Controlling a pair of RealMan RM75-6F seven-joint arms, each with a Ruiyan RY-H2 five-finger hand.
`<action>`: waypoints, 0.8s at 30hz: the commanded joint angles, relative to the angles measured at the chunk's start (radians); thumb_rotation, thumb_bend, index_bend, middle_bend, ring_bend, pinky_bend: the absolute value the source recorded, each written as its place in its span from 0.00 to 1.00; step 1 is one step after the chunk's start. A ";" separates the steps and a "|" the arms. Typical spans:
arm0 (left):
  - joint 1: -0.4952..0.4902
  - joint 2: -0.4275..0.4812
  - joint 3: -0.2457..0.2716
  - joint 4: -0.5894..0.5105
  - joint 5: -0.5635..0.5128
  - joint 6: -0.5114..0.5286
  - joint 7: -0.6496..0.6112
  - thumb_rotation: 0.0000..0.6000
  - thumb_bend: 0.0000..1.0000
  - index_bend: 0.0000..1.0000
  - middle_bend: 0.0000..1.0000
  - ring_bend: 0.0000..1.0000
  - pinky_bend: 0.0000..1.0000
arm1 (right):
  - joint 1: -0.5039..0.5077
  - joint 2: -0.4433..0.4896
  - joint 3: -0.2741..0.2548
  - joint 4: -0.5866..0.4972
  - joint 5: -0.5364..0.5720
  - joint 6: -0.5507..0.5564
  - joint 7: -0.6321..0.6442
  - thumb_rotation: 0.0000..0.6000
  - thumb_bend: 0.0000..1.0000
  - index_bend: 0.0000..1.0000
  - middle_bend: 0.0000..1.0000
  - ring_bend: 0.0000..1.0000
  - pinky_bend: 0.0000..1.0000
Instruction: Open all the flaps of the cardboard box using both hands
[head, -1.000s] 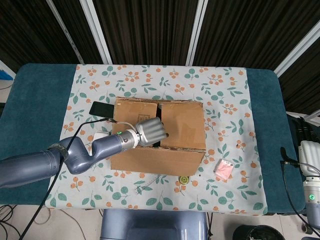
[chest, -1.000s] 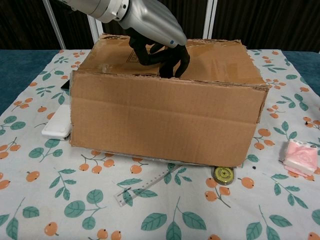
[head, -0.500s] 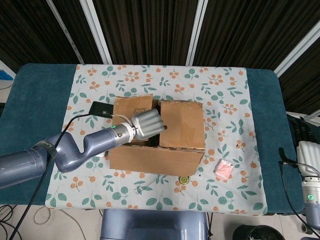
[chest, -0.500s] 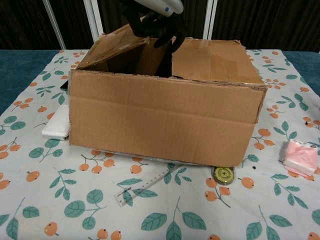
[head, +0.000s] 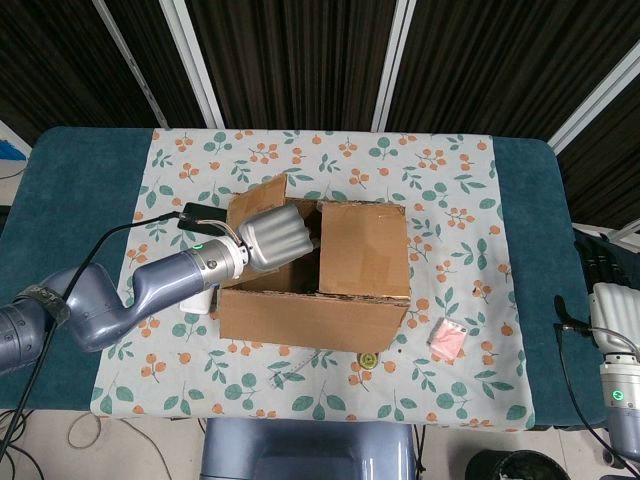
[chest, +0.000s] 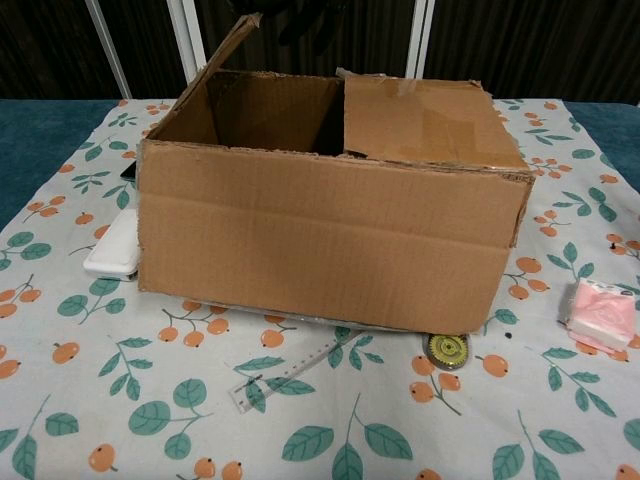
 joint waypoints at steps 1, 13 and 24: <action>0.004 0.011 -0.003 -0.009 0.005 -0.004 -0.004 1.00 0.91 0.32 0.44 0.46 0.49 | 0.000 0.000 0.000 -0.001 -0.001 0.000 0.000 1.00 0.46 0.00 0.00 0.00 0.18; 0.012 0.102 -0.025 -0.071 0.018 -0.036 -0.031 1.00 0.91 0.32 0.43 0.46 0.49 | -0.002 -0.001 0.000 -0.002 -0.002 -0.001 0.002 1.00 0.46 0.00 0.00 0.00 0.18; 0.053 0.232 -0.038 -0.155 0.072 -0.050 -0.042 1.00 0.91 0.32 0.43 0.46 0.49 | -0.002 -0.002 -0.001 -0.004 -0.006 -0.001 0.003 1.00 0.47 0.00 0.00 0.00 0.18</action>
